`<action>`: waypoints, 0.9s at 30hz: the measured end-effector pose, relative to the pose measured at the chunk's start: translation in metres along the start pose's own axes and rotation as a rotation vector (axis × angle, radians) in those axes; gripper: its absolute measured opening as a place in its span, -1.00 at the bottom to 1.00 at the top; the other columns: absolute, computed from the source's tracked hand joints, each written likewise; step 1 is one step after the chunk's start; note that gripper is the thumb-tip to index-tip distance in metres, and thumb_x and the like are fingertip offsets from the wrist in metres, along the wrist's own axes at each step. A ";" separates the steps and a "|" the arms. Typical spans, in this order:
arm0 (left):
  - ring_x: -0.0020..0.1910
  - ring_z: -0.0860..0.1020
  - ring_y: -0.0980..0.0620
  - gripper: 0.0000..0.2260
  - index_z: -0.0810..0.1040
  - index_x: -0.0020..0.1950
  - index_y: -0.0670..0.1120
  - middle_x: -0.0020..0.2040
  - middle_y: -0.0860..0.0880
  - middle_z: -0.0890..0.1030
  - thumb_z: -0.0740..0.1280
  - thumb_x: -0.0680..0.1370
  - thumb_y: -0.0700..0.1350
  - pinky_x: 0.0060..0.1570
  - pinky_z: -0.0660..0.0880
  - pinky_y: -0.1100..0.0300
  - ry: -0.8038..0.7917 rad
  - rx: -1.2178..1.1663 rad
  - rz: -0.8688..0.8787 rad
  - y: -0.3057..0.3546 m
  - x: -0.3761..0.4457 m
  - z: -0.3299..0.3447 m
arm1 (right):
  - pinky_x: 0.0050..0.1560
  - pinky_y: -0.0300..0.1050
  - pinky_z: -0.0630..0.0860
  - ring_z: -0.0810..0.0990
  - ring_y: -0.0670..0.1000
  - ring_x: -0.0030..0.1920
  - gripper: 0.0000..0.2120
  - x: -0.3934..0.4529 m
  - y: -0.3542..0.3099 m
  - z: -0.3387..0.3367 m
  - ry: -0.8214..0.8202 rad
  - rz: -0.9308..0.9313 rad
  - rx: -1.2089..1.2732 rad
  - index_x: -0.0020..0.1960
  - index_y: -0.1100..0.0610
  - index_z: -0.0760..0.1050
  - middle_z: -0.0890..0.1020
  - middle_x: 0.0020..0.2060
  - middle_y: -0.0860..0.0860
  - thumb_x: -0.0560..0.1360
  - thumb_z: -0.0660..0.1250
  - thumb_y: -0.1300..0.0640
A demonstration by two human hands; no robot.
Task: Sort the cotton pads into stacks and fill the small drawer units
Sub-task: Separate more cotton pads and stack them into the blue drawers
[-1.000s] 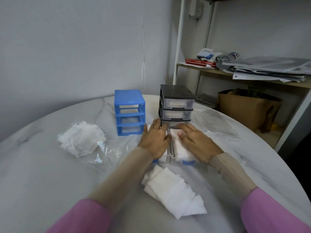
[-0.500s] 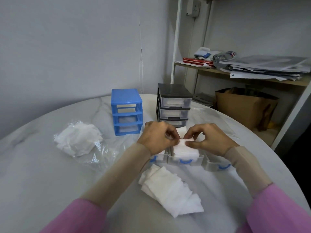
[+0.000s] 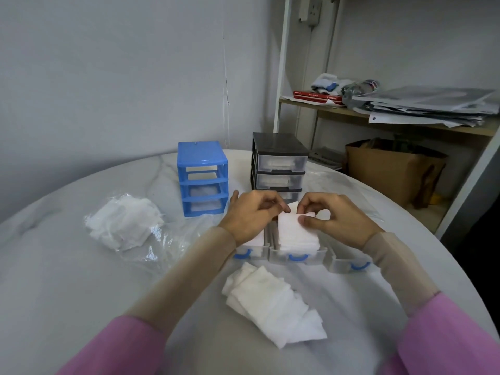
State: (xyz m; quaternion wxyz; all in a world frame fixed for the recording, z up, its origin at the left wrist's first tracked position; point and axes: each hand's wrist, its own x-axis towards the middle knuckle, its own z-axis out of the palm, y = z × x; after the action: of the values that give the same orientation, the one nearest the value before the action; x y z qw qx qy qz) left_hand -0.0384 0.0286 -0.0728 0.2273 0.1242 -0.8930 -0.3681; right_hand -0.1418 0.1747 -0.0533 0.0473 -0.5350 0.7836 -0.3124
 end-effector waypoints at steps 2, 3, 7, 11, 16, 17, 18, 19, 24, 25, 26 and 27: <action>0.08 0.49 0.16 -0.78 0.57 -0.02 0.07 -0.11 0.11 0.60 0.13 0.63 -0.03 0.44 -0.04 -0.13 0.018 -0.037 -0.049 0.002 -0.001 0.001 | -0.11 -0.46 0.38 0.52 -0.08 -0.04 -0.91 0.001 0.002 0.000 0.016 0.002 0.068 -0.10 0.02 0.47 0.57 -0.10 -0.08 0.51 0.32 0.20; 0.03 0.46 0.22 -0.75 0.56 0.02 0.04 -0.11 0.08 0.59 0.09 0.64 -0.02 0.45 -0.07 -0.11 0.028 -0.044 -0.070 0.002 -0.002 0.001 | -0.06 -0.40 0.41 0.53 -0.05 -0.03 -0.87 0.001 0.004 0.000 0.038 -0.013 0.103 -0.11 0.01 0.47 0.58 -0.10 -0.07 0.51 0.31 0.23; 0.00 0.49 0.15 -0.77 0.47 -0.08 0.09 -0.22 0.13 0.60 0.04 0.65 0.00 0.44 0.10 -0.09 0.019 -0.136 -0.121 0.004 -0.002 0.000 | -0.16 -0.39 0.44 0.52 -0.05 -0.11 -0.83 0.007 0.007 0.004 0.166 0.011 0.326 -0.05 0.01 0.39 0.54 -0.14 -0.08 0.52 0.29 0.27; -0.04 0.57 0.06 -0.96 0.52 -0.01 0.04 -0.17 0.07 0.62 0.29 0.56 -0.07 0.09 0.45 0.25 0.016 -0.371 -0.144 0.006 -0.002 -0.001 | -0.18 -0.22 0.42 0.47 0.04 -0.19 -0.76 0.014 0.014 0.010 0.217 0.092 0.431 0.09 0.02 0.32 0.51 -0.25 0.06 0.51 0.30 0.23; -0.09 0.61 0.02 -0.76 0.48 -0.02 0.00 -0.32 0.04 0.60 0.45 0.43 -0.22 0.17 0.47 0.04 0.236 -0.406 -0.206 0.003 0.002 0.006 | -0.11 -0.22 0.49 0.50 0.01 -0.23 -0.60 0.019 0.009 0.015 0.251 0.165 0.455 0.19 0.08 0.30 0.49 -0.30 0.02 0.45 0.37 0.28; -0.06 0.61 0.00 -0.76 0.45 -0.07 0.04 -0.34 0.07 0.60 0.46 0.42 -0.20 0.22 0.43 -0.03 0.277 -0.408 -0.232 0.002 0.002 0.008 | -0.09 -0.22 0.51 0.53 -0.01 -0.23 -0.62 0.019 0.009 0.015 0.283 0.190 0.485 0.15 0.09 0.30 0.53 -0.28 0.02 0.44 0.38 0.31; -0.03 0.61 -0.01 -0.75 0.42 -0.12 0.06 -0.35 0.10 0.60 0.47 0.42 -0.17 0.24 0.40 -0.08 0.299 -0.376 -0.256 0.000 0.003 0.009 | -0.10 -0.24 0.52 0.55 -0.02 -0.23 -0.66 0.019 0.009 0.015 0.323 0.212 0.519 0.09 0.10 0.31 0.55 -0.26 0.03 0.43 0.37 0.33; -0.02 0.59 0.00 -0.75 0.40 -0.16 0.06 -0.36 0.13 0.59 0.47 0.42 -0.14 0.25 0.37 -0.10 0.306 -0.336 -0.269 -0.001 0.004 0.011 | -0.14 -0.28 0.53 0.57 -0.02 -0.23 -0.71 0.020 0.009 0.015 0.364 0.232 0.544 0.01 0.10 0.33 0.56 -0.25 0.04 0.44 0.37 0.34; -0.16 0.48 0.21 -0.82 0.46 -0.28 0.07 -0.32 0.19 0.56 0.43 0.45 -0.02 0.11 0.17 0.11 0.288 -0.054 -0.272 -0.001 0.007 0.011 | -0.17 -0.26 0.53 0.59 0.06 -0.17 -0.76 0.023 0.009 0.021 0.417 0.343 0.490 -0.22 0.10 0.38 0.59 -0.19 0.12 0.42 0.39 0.36; -0.19 0.44 0.25 -0.85 0.49 -0.25 0.08 -0.30 0.19 0.56 0.42 0.45 -0.01 0.10 0.14 0.11 0.286 -0.005 -0.271 -0.001 0.007 0.011 | -0.18 -0.26 0.53 0.59 0.06 -0.16 -0.76 0.023 0.010 0.022 0.418 0.364 0.474 -0.22 0.10 0.39 0.60 -0.18 0.13 0.42 0.40 0.35; -0.20 0.43 0.26 -0.90 0.52 -0.22 0.09 -0.27 0.18 0.58 0.41 0.46 0.00 0.14 0.12 0.09 0.283 0.040 -0.271 -0.002 0.007 0.011 | -0.18 -0.26 0.54 0.59 0.06 -0.16 -0.77 0.023 0.010 0.022 0.419 0.379 0.461 -0.22 0.11 0.40 0.60 -0.17 0.13 0.41 0.41 0.35; -0.17 0.44 0.25 -0.94 0.56 -0.19 0.09 -0.23 0.17 0.61 0.40 0.47 0.00 0.21 0.12 0.06 0.286 0.083 -0.270 -0.003 0.008 0.011 | -0.16 -0.23 0.55 0.59 0.06 -0.16 -0.78 0.023 0.012 0.022 0.418 0.390 0.438 -0.22 0.11 0.42 0.61 -0.17 0.13 0.40 0.42 0.33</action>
State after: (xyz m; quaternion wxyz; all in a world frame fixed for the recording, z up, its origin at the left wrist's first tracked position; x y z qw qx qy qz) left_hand -0.0504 0.0306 -0.0795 0.2952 0.3033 -0.8411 -0.3369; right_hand -0.1516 0.1480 -0.0718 0.0582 -0.2772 0.7781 -0.5607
